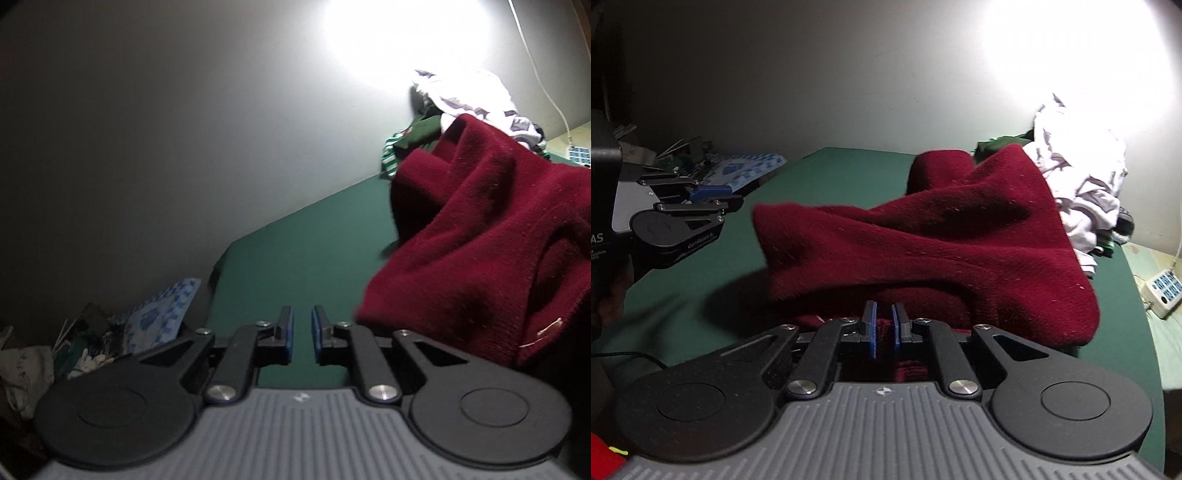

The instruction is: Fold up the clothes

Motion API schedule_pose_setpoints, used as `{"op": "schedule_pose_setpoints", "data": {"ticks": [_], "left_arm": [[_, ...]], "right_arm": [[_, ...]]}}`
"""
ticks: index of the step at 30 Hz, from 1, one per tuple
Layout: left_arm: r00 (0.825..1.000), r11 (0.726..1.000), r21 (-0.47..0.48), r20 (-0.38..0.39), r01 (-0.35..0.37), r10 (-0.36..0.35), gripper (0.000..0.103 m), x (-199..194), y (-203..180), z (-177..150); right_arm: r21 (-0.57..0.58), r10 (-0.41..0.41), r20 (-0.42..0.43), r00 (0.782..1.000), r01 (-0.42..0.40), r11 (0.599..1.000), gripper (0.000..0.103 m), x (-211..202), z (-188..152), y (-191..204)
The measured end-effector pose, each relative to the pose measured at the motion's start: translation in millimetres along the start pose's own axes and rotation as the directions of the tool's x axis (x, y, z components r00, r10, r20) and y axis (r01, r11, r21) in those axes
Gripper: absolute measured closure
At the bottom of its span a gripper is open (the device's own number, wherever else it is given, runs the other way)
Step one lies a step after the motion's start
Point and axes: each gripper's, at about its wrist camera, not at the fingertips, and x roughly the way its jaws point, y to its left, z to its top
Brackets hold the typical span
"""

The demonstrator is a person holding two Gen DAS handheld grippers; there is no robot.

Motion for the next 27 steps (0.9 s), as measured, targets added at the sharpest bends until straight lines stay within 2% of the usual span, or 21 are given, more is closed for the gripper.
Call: {"op": "schedule_pose_setpoints", "data": {"ticks": [3,5,6,7,8,9,10,12,15,17,20,23,24,25,26,27], "left_arm": [[0.999,1.000,0.007,-0.036,0.006,-0.006,0.088,0.1,20.7,-19.1],[0.999,0.998,0.050,-0.022,0.035,-0.034,0.084,-3.8,21.5,-29.2],[0.998,0.995,0.078,-0.009,0.061,-0.060,0.078,-7.5,19.9,-34.6],[0.996,0.991,0.106,0.004,0.087,-0.088,0.072,-11.2,18.3,-39.9],[0.993,0.984,0.137,0.016,0.113,-0.116,0.059,-11.3,13.7,-43.0],[0.988,0.974,0.174,0.028,0.143,-0.150,0.048,-10.6,7.4,-45.5],[0.981,0.960,0.215,0.038,0.178,-0.191,0.046,-11.4,-0.5,-49.9],[0.964,0.927,0.286,0.044,0.241,-0.264,0.043,-5.7,-14.6,-53.9],[0.937,0.878,0.364,0.035,0.311,-0.346,0.032,9.6,-32.3,-54.7],[0.924,0.843,0.417,0.020,0.339,-0.382,0.029,22.9,-41.8,-53.6],[0.900,0.771,0.521,0.010,0.367,-0.435,0.027,34.0,-55.6,-52.6],[0.878,0.721,0.565,-0.014,0.402,-0.478,0.022,40.7,-66.1,-49.4],[0.878,0.717,0.574,-0.007,0.396,-0.479,0.020,41.7,-70.6,-49.7],[0.877,0.715,0.577,-0.005,0.395,-0.480,0.020,43.1,-73.6,-48.5],[0.876,0.714,0.578,-0.005,0.395,-0.482,0.019,44.8,-76.2,-46.9],[0.875,0.716,0.572,-0.008,0.401,-0.484,0.018,46.2,-77.6,-45.1]], "right_arm": [[-0.031,0.019,-0.021,1.000,-0.020,0.999,0.095,4.6,-4.2,19.3],[-0.054,-0.019,-0.034,0.999,0.017,0.998,0.094,5.8,-8.3,27.2],[-0.066,-0.046,-0.041,0.998,0.043,0.997,0.094,5.2,-11.3,28.5],[-0.077,-0.075,-0.050,0.996,0.071,0.994,0.088,3.9,-15.0,29.0],[-0.087,-0.112,-0.065,0.992,0.106,0.991,0.075,1.9,-19.9,29.1],[-0.097,-0.151,-0.081,0.985,0.143,0.985,0.069,-0.4,-25.1,29.1],[-0.105,-0.183,-0.102,0.978,0.173,0.979,0.060,-2.4,-30.7,28.9],[-0.122,-0.241,-0.146,0.959,0.225,0.967,0.055,-6.2,-42.1,28.2],[-0.079,-0.270,-0.184,0.945,0.260,0.962,0.045,-7.9,-54.1,29.6],[-0.047,-0.284,-0.209,0.936,0.281,0.959,0.035,-8.9,-61.8,30.6],[-0.014,-0.308,-0.234,0.922,0.314,0.949,0.035,-5.9,-72.1,33.2],[0.010,-0.342,-0.219,0.914,0.353,0.936,0.037,2.8,-78.3,35.2],[0.020,-0.350,-0.212,0.913,0.362,0.932,0.038,5.1,-79.5,36.1],[0.031,-0.355,-0.204,0.912,0.369,0.929,0.043,7.3,-80.5,37.1],[0.042,-0.358,-0.191,0.914,0.372,0.927,0.054,8.0,-81.5,38.6],[0.046,-0.363,-0.180,0.914,0.376,0.925,0.060,9.4,-82.2,39.3]]}}
